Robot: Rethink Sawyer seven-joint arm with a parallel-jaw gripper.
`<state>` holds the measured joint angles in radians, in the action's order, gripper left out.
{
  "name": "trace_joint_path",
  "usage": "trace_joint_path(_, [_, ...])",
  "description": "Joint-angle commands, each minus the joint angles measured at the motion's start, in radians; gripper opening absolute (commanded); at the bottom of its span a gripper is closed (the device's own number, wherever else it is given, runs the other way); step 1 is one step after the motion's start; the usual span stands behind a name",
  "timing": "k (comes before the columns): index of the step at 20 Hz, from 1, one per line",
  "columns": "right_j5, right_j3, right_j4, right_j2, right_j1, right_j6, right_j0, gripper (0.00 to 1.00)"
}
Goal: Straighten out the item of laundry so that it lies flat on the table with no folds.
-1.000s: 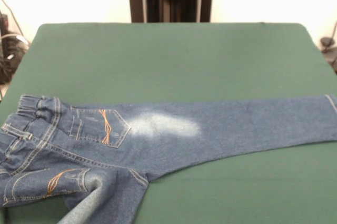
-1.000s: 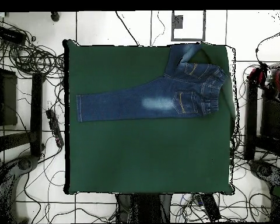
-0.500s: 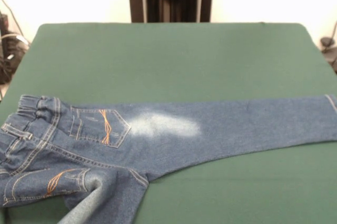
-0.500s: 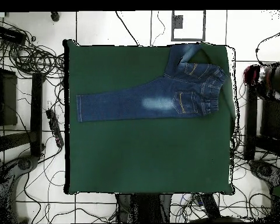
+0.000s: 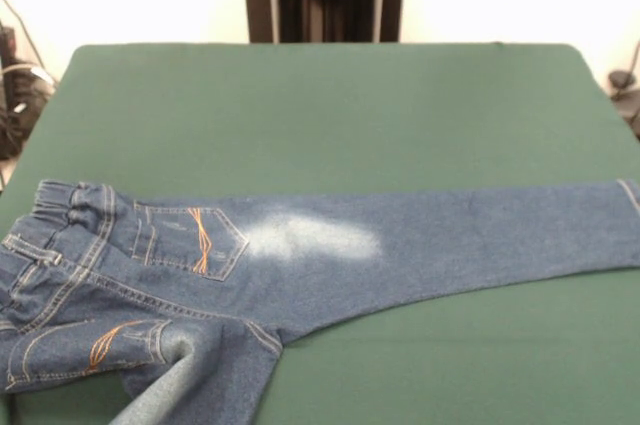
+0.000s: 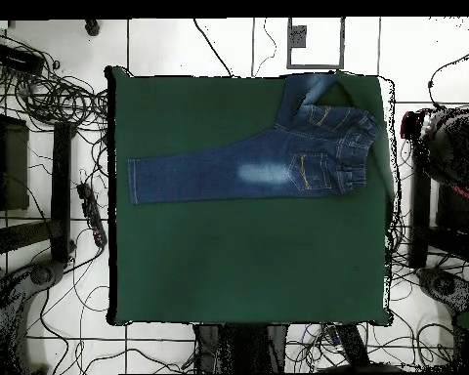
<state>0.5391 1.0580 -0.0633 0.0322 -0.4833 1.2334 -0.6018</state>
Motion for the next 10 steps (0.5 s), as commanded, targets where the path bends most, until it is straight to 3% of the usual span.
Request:
trace_joint_path(1, [-0.005, 0.050, 0.065, 0.026, 0.130, 0.301, 0.052, 1.00])
trace_joint_path(4, [0.085, -0.064, 0.092, 0.041, 0.189, 0.252, 0.024, 1.00])
trace_joint_path(10, [0.294, -0.535, 0.103, -0.038, 0.473, 0.267, 0.039, 1.00])
